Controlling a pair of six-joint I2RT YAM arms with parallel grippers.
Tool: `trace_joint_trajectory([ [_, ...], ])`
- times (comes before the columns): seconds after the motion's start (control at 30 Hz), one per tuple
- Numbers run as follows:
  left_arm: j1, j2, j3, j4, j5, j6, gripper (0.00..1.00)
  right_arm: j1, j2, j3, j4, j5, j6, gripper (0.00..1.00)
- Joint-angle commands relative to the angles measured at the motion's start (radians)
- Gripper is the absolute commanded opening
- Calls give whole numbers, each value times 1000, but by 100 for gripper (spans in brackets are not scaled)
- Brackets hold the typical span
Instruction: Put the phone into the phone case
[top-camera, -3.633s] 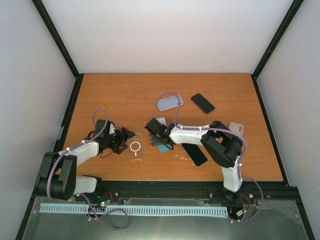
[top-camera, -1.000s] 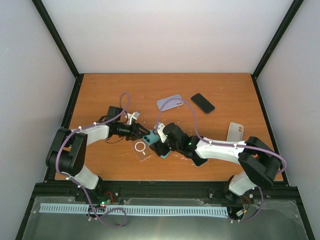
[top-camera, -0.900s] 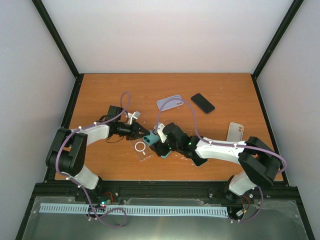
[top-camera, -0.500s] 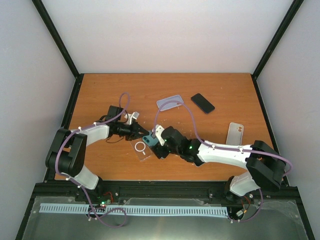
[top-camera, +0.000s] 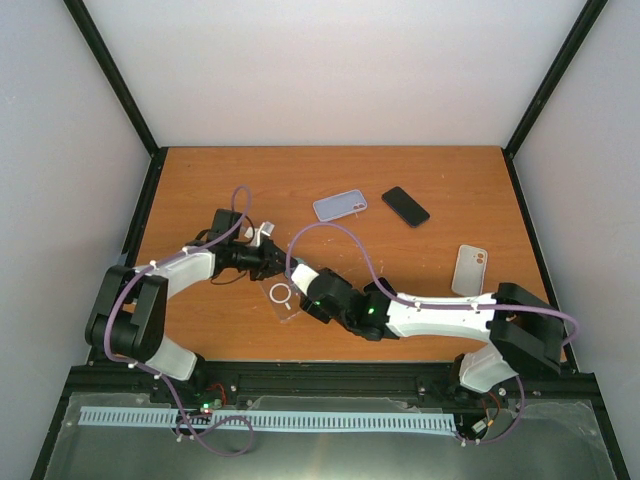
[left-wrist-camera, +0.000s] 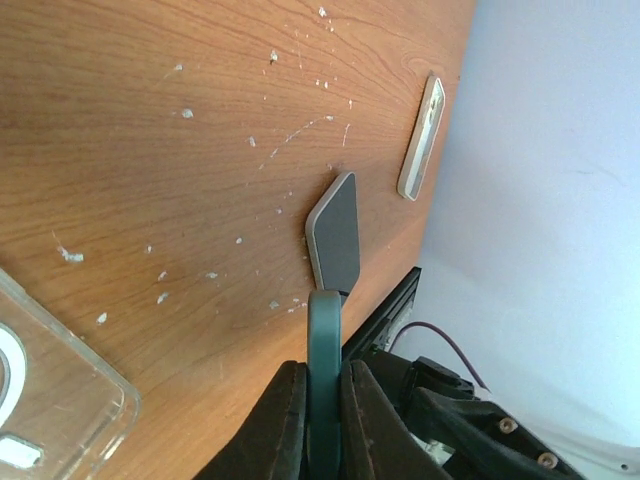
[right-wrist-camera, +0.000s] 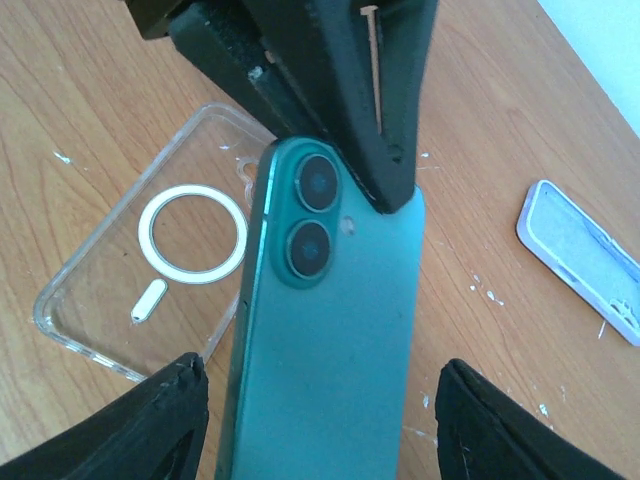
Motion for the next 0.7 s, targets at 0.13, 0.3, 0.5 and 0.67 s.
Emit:
trace_joint_trajectory([
  [0.13,-2,-66,8,-23,24,-123,0,50,105,64,-25,155,-40,62],
  [0.3,-2,-95,1,-57,-15,-136,0,59,140,78,-29,255,-34,44],
  [0.5,-2,-117,-19,-51,-42,-180,0,87,138,77,-21,337,-50,4],
  [0.67,-1,-132,-3,-25,-38,-145,36,92,101,58,-6,310,-5,3],
])
